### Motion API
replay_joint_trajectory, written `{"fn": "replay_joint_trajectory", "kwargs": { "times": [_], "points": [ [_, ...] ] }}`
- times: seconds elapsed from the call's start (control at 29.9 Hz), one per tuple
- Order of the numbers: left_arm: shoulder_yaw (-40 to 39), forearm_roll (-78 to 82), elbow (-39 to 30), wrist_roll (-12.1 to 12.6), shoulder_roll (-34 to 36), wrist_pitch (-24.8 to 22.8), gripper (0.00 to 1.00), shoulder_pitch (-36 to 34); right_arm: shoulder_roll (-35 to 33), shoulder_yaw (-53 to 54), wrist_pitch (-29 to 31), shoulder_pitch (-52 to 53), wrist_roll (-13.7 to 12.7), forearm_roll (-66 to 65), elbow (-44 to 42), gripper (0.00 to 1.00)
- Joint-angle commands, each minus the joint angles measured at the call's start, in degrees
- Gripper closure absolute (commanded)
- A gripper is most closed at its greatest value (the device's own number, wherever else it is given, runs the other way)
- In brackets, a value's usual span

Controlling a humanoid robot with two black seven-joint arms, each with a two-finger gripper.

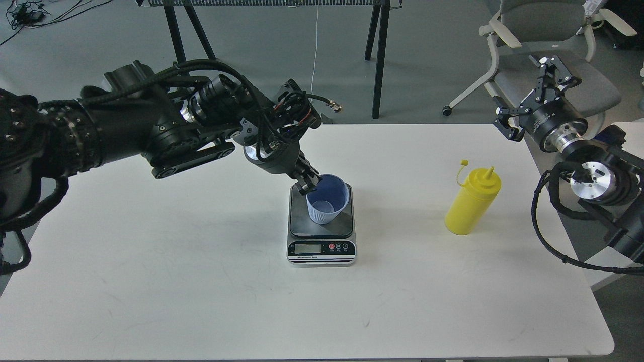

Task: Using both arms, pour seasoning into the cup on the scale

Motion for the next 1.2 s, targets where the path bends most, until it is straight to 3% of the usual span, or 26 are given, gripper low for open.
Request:
{"fn": "replay_joint_trajectory", "kwargs": {
  "times": [0.0,0.27,0.57,0.8,1.04,1.17],
  "points": [
    [-0.4,-0.3,0.0,0.0,0.0,0.0,0.81,-0.1,0.0,0.0,0.0,0.0,0.0,0.0,0.0,0.01],
    [-1.1,-2.1,1.3,0.0,0.4,0.0,0.73,-0.5,0.1,0.0,0.0,-0.3,0.0,0.0,0.1,0.01],
    [-1.8,-16.5,7.4,0.0,1.2,0.0,0.68,-5.5,0.1,0.3,0.0,-0.2,0.0,0.0,0.2,0.01],
    [-1.9,-28.4,8.9,0.0,9.3,0.0,0.66,-9.5,0.0,0.3,0.0,0.1,0.0,0.0,0.4,0.01],
    [-4.5,-47.3,15.6,0.0,15.0,0.0,0.64,-9.9,0.2,0.4,0.1,0.4,-0.1,0.0,0.5,0.01],
    [-7.5,-60.5,19.8,0.0,18.5,0.0,0.56,-9.6,0.8,0.4,0.2,0.6,-0.3,0.0,0.7,0.01]
  ]
}}
